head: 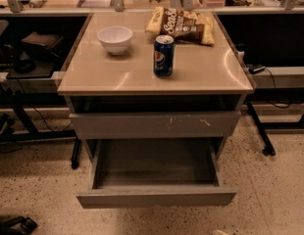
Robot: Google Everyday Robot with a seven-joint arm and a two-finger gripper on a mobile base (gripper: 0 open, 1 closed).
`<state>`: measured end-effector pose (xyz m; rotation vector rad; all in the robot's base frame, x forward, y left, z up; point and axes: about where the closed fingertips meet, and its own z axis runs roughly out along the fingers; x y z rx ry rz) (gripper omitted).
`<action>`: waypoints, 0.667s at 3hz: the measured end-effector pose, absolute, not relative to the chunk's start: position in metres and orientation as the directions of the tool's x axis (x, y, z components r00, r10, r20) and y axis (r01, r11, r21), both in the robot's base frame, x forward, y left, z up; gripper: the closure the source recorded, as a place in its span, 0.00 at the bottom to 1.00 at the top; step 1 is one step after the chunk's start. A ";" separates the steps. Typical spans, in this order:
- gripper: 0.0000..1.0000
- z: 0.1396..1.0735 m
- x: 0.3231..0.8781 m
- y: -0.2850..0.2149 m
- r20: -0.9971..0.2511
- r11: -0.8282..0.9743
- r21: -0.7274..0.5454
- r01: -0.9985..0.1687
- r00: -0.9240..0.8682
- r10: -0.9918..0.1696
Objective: Open middle drawer
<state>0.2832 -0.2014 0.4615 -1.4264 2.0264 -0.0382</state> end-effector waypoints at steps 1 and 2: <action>0.00 0.462 0.283 -0.201 -0.488 0.407 -0.377 -0.832 -0.196 -0.851; 0.00 0.462 0.283 -0.201 -0.488 0.407 -0.377 -0.832 -0.196 -0.851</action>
Offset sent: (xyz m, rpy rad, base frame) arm 0.0000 0.0000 0.0000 0.0000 0.0000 0.0000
